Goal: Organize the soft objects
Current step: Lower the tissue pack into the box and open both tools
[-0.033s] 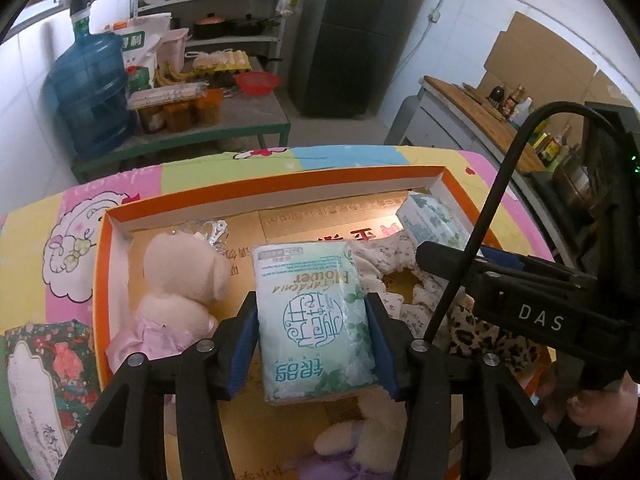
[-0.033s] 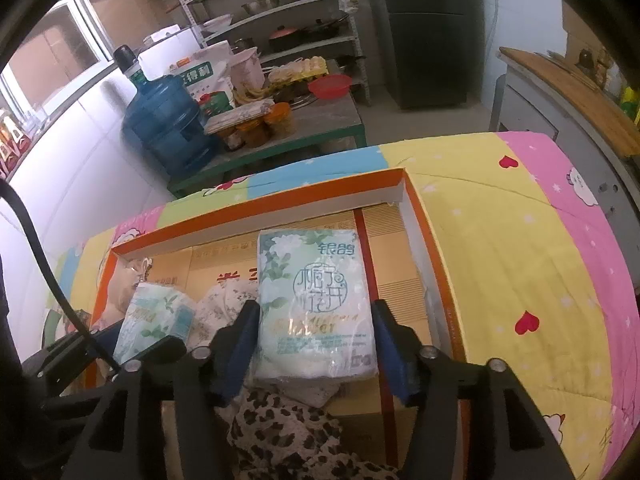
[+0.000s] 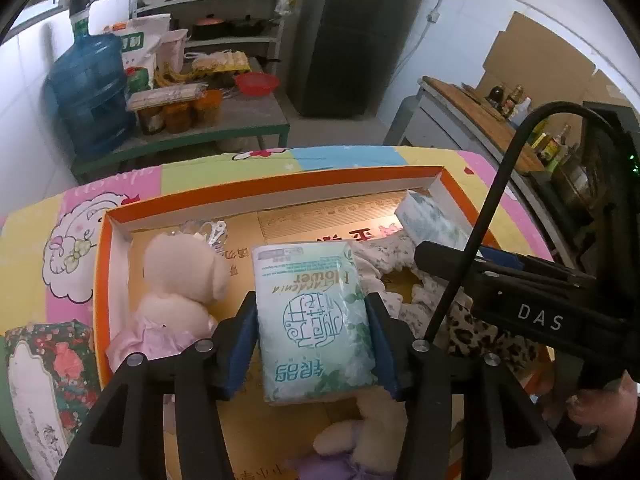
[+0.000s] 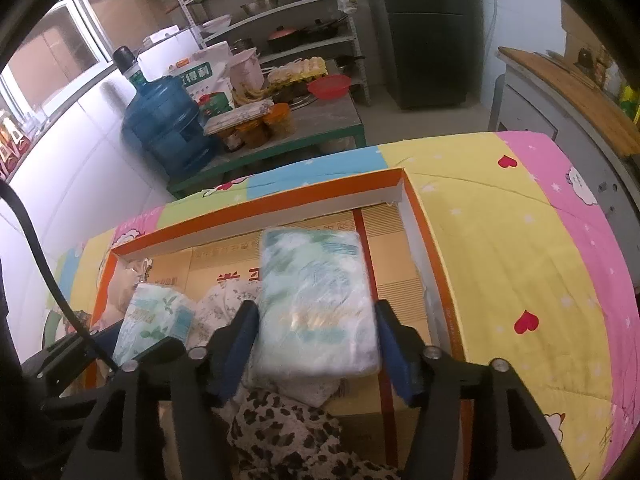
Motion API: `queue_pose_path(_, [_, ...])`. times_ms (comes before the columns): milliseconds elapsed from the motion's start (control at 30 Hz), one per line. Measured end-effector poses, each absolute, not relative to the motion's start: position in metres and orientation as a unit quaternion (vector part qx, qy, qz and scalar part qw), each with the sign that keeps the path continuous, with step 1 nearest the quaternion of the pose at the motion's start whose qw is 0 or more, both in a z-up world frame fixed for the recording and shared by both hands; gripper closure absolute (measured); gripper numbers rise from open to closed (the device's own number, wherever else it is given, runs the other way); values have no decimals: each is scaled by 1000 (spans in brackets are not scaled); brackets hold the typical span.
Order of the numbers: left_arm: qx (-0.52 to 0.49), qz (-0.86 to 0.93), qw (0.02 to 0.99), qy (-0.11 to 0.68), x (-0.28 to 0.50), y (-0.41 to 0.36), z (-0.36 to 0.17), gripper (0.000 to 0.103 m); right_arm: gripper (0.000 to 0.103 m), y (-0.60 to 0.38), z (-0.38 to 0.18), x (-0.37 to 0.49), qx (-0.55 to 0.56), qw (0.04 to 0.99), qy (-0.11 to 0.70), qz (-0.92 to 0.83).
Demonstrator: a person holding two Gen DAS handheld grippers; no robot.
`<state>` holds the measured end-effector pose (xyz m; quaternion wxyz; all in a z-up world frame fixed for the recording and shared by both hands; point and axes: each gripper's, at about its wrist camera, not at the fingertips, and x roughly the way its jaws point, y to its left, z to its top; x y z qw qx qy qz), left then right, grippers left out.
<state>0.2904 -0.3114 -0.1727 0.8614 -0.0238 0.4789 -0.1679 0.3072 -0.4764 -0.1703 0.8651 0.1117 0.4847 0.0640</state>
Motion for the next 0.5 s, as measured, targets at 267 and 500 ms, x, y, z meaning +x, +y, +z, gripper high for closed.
queue_pose_path(267, [-27, -171, 871, 460, 279, -308, -162, 39, 39, -481, -159, 300, 119, 872, 472, 59])
queue_pose_path(500, [-28, -175, 876, 448, 271, -307, -152, 38, 39, -484, -148, 290, 122, 878, 460, 53])
